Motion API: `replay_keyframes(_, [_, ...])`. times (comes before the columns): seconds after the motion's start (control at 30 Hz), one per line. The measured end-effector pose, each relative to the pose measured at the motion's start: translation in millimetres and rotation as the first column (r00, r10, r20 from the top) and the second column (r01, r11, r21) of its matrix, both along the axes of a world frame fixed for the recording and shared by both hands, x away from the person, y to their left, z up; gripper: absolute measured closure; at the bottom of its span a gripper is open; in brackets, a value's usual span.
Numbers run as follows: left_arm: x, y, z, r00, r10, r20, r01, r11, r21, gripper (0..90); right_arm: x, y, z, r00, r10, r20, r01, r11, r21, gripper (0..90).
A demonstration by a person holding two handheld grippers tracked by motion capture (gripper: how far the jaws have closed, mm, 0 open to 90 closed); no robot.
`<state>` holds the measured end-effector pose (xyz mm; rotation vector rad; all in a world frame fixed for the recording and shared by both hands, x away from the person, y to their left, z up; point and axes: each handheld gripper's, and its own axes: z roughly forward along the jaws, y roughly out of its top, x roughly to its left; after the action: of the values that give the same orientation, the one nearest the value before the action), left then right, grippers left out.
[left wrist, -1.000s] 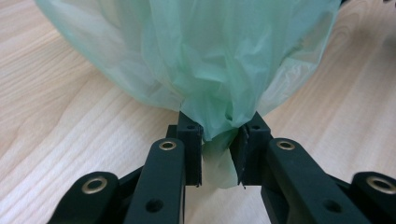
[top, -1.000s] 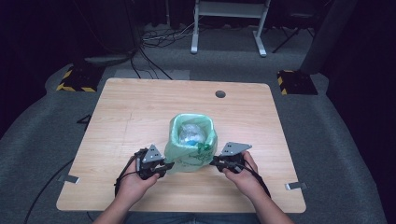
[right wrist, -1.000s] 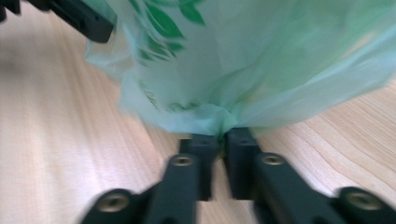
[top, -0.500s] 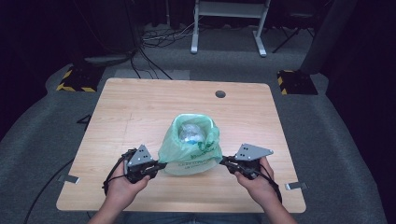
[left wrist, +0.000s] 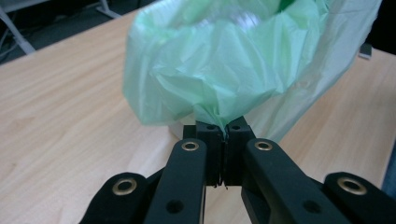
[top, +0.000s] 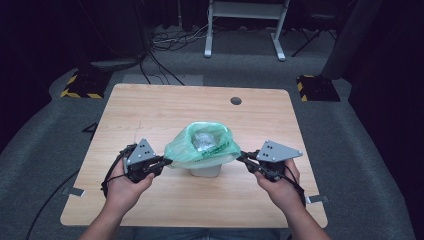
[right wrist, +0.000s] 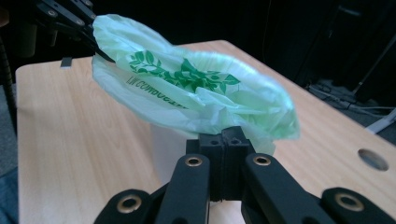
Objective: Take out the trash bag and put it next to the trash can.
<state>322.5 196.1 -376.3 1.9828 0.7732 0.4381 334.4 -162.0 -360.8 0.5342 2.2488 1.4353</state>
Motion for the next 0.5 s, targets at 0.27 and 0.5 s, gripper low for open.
replay_keyframes(0.27, [28.1, -3.9, 0.0, 0.9985, 0.054, 0.014, -0.054, 0.9983, 0.020, 88.7, 27.5, 6.0, 12.0, 0.9994, -0.031, 0.012, 0.031, 0.999, -0.011, 90.0])
replay_keyframes(0.5, [46.0, -8.0, -9.7, 0.9970, 0.076, 0.014, -0.077, 0.9964, 0.035, 88.5, 56.8, 8.0, -1.4, 0.9966, -0.056, -0.061, 0.055, 0.998, -0.020, 90.0])
